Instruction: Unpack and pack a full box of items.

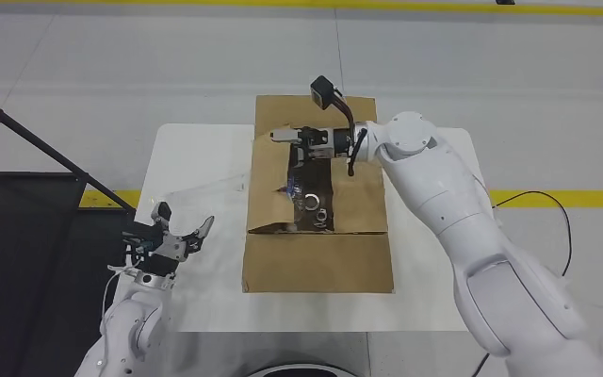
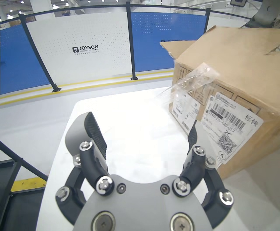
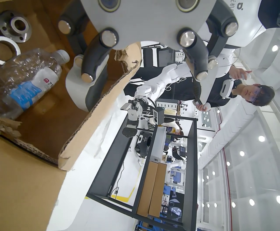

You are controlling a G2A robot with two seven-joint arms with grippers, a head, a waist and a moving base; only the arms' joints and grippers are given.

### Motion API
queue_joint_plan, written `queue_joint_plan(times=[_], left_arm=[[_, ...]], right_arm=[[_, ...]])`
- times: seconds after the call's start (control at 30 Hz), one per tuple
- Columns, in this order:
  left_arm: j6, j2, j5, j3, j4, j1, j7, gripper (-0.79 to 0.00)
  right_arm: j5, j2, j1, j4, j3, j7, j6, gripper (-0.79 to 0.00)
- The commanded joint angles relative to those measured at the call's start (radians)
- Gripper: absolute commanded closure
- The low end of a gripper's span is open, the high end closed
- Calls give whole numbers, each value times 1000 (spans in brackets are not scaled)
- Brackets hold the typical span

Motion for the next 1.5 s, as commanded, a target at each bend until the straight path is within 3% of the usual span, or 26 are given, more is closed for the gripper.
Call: queue_joint_plan(times=[0.0,0.17,0.5,0.73,1.07,1.47], left_arm=[[-6,1,-15,-16,13,1,-5,-785],[18,1,8,-24,57,-38,-40,-785],[132,-8,157,45,130,-164,-49,-785],[159,-11,210,58,177,-212,-64,-785],[174,-11,210,32,213,-211,-47,-785],[134,-10,145,-16,208,-147,22,-785]], right_arm=[[-7,-11,10,-3,-7,-14,1,-785],[-8,-40,33,6,-22,-30,6,-785],[13,-90,73,79,-29,-35,-3,-785],[18,-113,86,127,-24,-30,-15,-785],[8,-141,98,168,-20,-23,-14,-785],[9,-174,102,207,-8,-38,-15,-785]])
